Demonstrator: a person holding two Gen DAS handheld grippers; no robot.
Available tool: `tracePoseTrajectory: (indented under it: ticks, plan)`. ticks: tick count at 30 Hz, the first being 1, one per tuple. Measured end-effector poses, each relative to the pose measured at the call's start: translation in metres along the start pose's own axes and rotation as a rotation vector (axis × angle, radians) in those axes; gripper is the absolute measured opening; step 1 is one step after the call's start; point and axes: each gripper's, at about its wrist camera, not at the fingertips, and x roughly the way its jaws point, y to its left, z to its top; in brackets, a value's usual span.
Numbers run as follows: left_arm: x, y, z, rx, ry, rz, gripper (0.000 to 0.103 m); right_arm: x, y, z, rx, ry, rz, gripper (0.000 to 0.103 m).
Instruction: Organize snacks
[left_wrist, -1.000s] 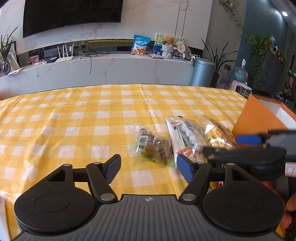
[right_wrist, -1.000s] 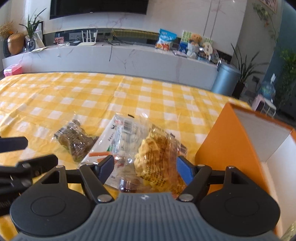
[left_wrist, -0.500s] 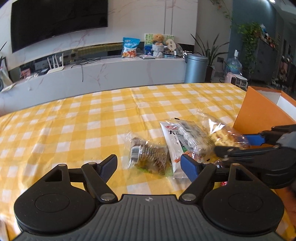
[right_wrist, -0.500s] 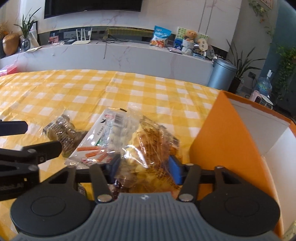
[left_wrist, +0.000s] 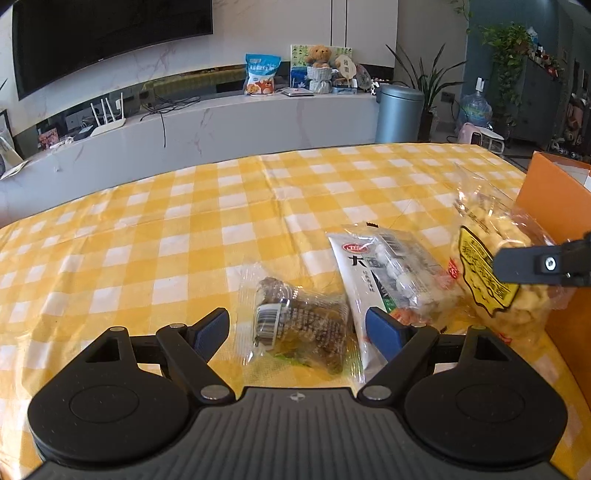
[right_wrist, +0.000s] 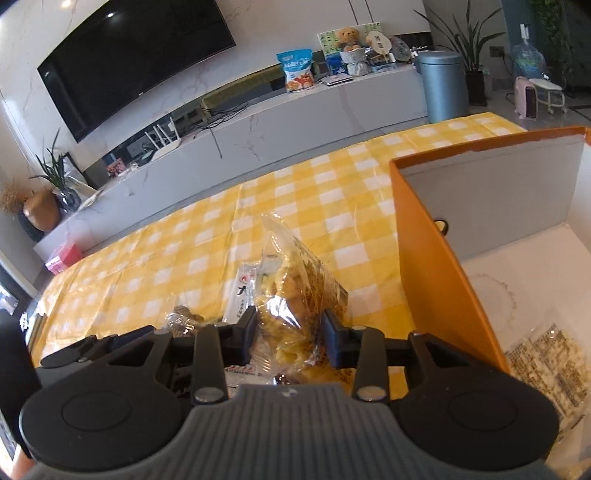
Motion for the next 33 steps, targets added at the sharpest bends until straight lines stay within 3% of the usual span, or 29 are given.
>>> tracePoseTrajectory:
  ticks: [8,11,14,16,19,23,33]
  plan:
    - [0.001,0.002,0.001,0.005,0.006,0.014,0.076,-0.004,0.025,-0.005,-0.200,-0.067,-0.172,0.042]
    - [0.001,0.002,0.001,0.002,0.012,0.023,0.078,0.000,0.034,-0.008,-0.283,-0.071,-0.215,0.044]
    - [0.007,0.000,0.000,0.009,0.045,0.039,0.086,0.007,0.036,-0.013,-0.347,-0.060,-0.266,0.041]
    - [0.007,0.001,0.000,-0.003,0.042,0.038,0.086,0.010,0.037,-0.016,-0.374,-0.052,-0.292,0.035]
    - [0.005,0.002,0.000,-0.007,0.033,0.030,0.079,0.011,0.032,-0.017,-0.371,-0.049,-0.295,0.028]
    - [-0.001,-0.007,-0.001,0.044,0.010,0.064,0.067,0.008,0.030,-0.018,-0.375,-0.055,-0.294,0.026]
    - [-0.024,-0.013,0.001,0.008,-0.027,0.097,0.063,0.006,0.038,-0.021,-0.429,-0.070,-0.291,0.023]
